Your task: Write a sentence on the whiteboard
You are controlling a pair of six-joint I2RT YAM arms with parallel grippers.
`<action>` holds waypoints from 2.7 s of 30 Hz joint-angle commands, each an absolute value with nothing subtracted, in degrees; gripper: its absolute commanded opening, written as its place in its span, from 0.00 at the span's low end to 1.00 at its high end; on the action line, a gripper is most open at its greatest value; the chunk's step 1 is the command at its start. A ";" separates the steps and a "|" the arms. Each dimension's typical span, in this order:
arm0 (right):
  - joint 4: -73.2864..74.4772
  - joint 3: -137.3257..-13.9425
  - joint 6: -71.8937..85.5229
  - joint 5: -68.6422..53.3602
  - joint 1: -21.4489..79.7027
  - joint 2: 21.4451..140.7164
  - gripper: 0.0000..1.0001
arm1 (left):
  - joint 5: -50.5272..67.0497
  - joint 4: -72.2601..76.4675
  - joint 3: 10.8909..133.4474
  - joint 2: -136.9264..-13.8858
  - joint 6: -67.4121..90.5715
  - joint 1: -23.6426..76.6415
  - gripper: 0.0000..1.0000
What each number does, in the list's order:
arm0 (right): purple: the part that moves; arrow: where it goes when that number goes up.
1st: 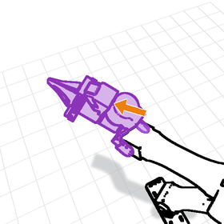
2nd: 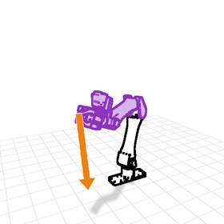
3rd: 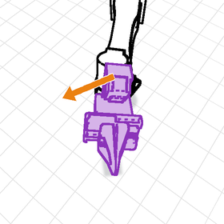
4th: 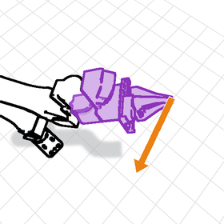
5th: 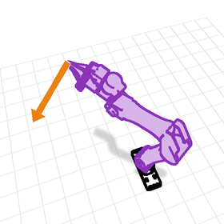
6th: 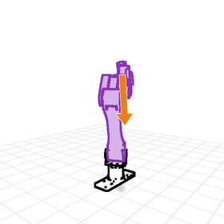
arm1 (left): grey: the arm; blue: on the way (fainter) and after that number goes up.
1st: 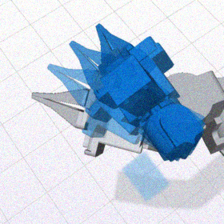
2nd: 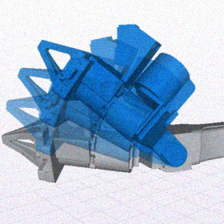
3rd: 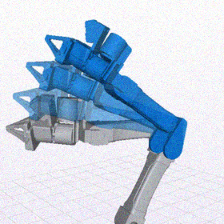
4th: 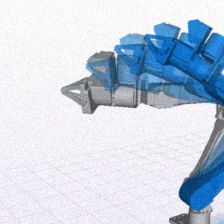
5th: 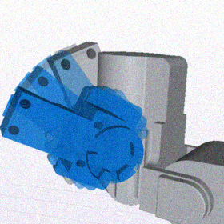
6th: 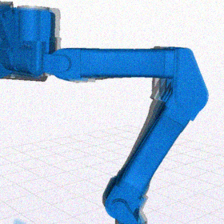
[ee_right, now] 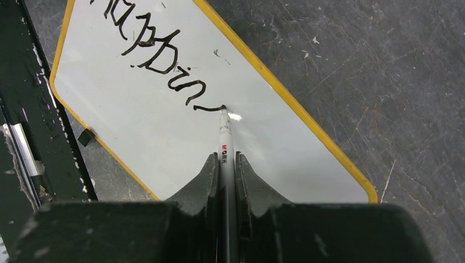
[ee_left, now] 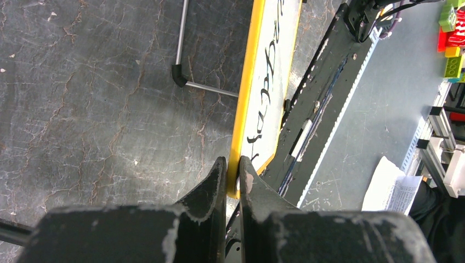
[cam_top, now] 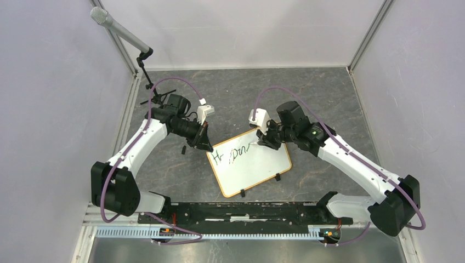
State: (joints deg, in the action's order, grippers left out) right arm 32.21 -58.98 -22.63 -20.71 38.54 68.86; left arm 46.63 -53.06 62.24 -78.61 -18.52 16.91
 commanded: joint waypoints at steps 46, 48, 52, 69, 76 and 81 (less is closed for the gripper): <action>35.31 -61.11 -24.90 -20.97 38.69 65.80 0.00 | 44.41 -54.65 61.26 -79.61 -18.63 18.94 0.02; 34.68 -60.67 -24.53 -21.23 37.93 65.58 0.00 | 44.38 -54.63 61.34 -79.66 -18.63 19.01 0.02; 33.40 -59.97 -23.79 -22.38 35.59 65.71 0.00 | 44.36 -54.58 61.52 -79.85 -18.59 19.06 0.02; 30.67 -58.88 -22.32 -24.71 33.22 65.87 0.00 | 44.22 -54.62 61.35 -79.69 -18.72 19.14 0.02; 30.85 -59.10 -22.24 -25.94 33.31 66.95 0.00 | 44.12 -54.58 61.17 -79.60 -18.72 19.20 0.02; 31.17 -59.24 -22.49 -26.05 33.33 67.71 0.00 | 44.07 -54.60 61.26 -79.74 -18.79 19.25 0.02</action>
State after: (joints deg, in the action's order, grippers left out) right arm 32.60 -58.65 -22.76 -24.86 33.36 66.98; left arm 46.57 -53.04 62.28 -78.61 -18.52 17.12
